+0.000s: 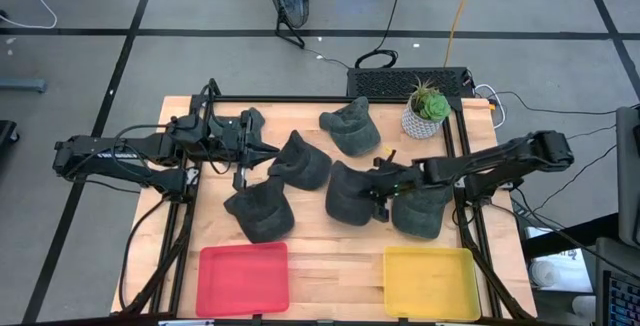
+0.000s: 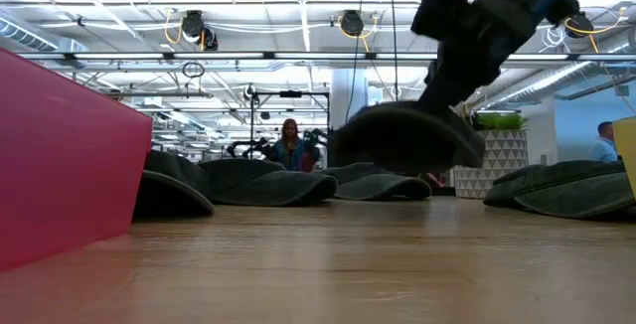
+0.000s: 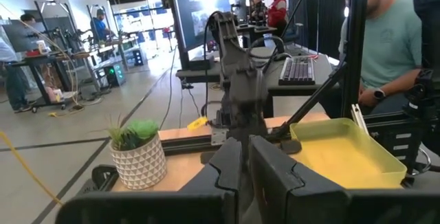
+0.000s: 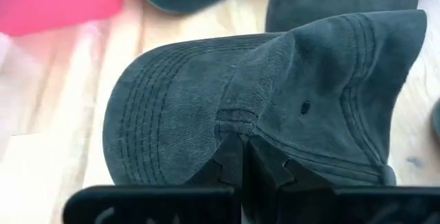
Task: Pick & Place hat
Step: Put the black cap into the yellow bin
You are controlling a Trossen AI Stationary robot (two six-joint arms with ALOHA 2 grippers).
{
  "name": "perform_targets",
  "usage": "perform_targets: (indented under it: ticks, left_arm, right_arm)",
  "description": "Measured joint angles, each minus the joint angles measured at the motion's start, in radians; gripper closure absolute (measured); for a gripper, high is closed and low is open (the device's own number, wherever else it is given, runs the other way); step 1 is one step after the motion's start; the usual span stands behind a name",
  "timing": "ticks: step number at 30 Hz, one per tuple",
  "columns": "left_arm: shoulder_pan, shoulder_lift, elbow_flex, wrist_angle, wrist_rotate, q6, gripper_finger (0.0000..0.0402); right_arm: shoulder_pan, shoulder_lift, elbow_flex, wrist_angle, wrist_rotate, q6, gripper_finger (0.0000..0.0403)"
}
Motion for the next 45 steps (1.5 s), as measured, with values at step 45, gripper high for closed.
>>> perform_targets:
  ticks: [45]
  left_arm:
    - [0.009, 0.000, 0.000, 0.008, -0.018, 0.038, 0.0364]
  right_arm:
    - [0.461, -0.122, 0.414, -0.881, 0.033, 0.969, 0.0403]
